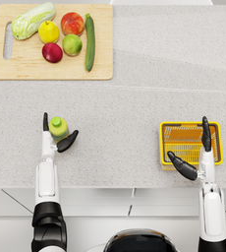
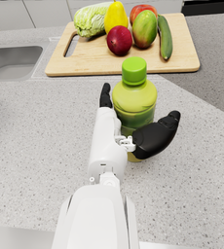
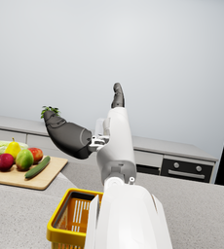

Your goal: Pick up the green tea and place it into the yellow basket

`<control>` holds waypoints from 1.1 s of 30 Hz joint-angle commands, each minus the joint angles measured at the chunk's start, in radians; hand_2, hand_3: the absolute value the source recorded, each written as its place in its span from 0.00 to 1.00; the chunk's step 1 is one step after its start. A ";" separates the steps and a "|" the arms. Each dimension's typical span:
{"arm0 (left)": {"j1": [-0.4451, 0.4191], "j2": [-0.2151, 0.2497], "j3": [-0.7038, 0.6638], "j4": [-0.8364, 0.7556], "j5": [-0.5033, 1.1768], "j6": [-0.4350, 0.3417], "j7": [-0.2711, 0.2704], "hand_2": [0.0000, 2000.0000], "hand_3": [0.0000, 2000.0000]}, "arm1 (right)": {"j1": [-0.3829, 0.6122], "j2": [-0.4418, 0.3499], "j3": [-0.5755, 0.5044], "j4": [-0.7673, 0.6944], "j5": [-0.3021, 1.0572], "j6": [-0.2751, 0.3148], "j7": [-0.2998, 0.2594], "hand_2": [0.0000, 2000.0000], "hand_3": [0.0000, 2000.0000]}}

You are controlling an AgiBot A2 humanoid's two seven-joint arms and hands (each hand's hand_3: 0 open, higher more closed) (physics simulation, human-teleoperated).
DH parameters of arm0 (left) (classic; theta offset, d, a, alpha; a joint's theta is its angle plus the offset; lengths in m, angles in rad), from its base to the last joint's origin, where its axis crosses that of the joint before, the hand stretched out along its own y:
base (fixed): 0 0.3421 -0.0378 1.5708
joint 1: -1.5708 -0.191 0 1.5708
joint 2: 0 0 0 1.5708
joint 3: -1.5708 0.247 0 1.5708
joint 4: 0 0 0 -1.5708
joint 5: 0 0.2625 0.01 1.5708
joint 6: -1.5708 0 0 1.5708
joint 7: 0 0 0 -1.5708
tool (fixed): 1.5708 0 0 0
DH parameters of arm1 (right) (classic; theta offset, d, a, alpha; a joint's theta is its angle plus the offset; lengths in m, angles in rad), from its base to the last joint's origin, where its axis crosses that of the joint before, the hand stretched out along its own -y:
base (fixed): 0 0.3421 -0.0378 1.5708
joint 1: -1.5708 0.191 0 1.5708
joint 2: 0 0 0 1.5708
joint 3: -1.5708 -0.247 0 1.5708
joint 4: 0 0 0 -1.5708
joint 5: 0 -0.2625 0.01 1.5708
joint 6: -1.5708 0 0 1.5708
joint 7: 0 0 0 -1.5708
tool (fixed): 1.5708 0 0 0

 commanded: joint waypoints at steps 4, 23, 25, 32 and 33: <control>0.034 0.008 -0.013 0.020 0.000 -0.034 0.001 1.00 0.65 | 0.011 -0.009 0.021 -0.017 0.000 0.000 0.000 0.00 0.00; -0.020 0.068 0.217 -0.845 0.001 -0.118 0.008 1.00 1.00 | 0.129 -0.128 0.347 -0.191 0.000 0.000 0.000 0.00 0.00; -0.009 0.085 0.251 -0.858 0.001 -0.119 0.008 1.00 1.00 | 0.139 -0.140 0.364 -0.225 0.000 0.000 0.000 0.00 0.00; -0.041 0.095 0.451 -1.001 0.001 -0.122 0.007 1.00 1.00 | 0.224 -0.212 0.397 -0.316 0.143 0.000 0.000 0.00 0.00; -0.046 0.094 0.469 -1.013 0.001 -0.123 0.006 1.00 1.00 | 0.231 -0.218 0.395 -0.319 0.147 0.000 0.000 0.00 0.00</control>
